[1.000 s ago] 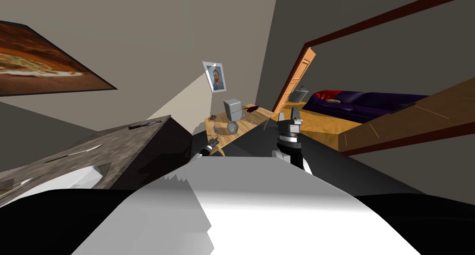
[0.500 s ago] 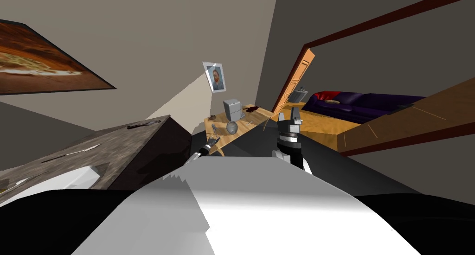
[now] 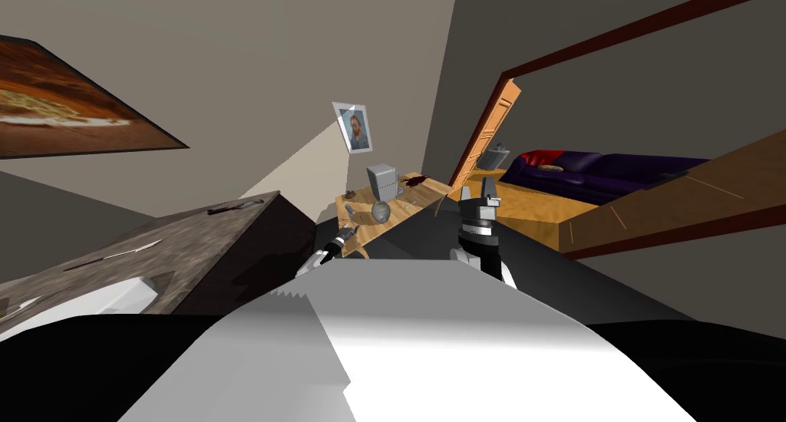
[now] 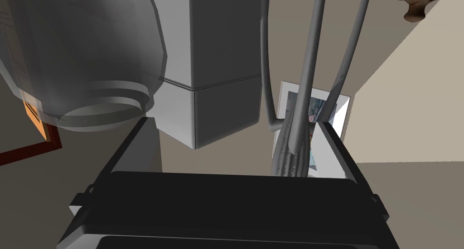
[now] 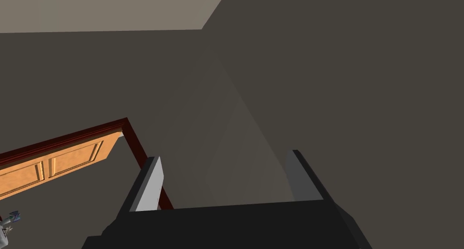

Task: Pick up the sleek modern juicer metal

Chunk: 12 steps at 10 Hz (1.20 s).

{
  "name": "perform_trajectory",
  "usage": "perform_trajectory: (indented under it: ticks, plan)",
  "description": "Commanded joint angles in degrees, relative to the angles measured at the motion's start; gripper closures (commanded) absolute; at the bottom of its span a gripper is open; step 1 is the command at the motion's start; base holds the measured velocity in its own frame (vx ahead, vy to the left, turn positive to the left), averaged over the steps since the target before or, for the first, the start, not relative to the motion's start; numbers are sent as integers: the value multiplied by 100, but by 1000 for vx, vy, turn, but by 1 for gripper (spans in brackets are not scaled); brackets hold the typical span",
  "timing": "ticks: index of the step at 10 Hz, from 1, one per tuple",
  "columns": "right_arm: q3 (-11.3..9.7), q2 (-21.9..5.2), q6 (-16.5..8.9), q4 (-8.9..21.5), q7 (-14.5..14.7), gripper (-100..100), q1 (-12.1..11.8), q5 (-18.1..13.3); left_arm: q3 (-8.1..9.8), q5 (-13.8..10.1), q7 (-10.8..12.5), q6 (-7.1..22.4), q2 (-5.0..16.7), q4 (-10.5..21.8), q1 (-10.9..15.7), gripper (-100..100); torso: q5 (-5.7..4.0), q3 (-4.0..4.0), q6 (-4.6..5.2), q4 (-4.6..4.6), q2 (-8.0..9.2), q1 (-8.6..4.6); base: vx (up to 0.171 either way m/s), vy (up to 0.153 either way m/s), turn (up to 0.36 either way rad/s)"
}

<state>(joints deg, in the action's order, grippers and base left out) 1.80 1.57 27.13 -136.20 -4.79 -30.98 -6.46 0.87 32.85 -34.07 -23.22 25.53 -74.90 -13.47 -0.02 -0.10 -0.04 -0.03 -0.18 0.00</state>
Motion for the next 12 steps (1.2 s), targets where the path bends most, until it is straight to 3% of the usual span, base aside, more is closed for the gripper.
perform_trajectory:
  ticks: [1, 2, 3, 7, 9, 12]
  plan:
    - [0, 0, 0, 0, 0, 0, 0, 0, 0, 0, 0, 0, 0, 0, 0, 0, 0, 0, 0, 0, 0, 0, 0, 0, 0]
    - [0, 0, 0, 0, 0, 0, 0, 0, 0, 0, -2, -3, -2, 1, 0, -100, 1, 2, 0, 1, 2, 6, 0, 0, 0]
    - [0, 0, 0, 0, 0, 0, 0, 0, 0, 0, -2, -2, -1, 1, 0, 100, 2, 2, 0, 1, 4, 8, 0, 0, 0]
    - [0, 0, 0, 0, 0, 0, 0, 0, 0, 0, -2, -2, -1, 1, 0, 100, 2, 3, 0, 1, 4, 10, 0, 0, 0]
    - [0, 0, 0, 0, 0, 0, 0, 0, 68, -40, 47, 56, 49, 163, 128, -100, 2, 3, 0, 1, 4, 10, -7, 15, -74]
    - [1, -1, 0, 0, 0, 0, 1, 0, 201, -115, 139, 167, 150, 469, 376, -100, 9, 7, 2, 3, 12, 43, -24, 79, -190]
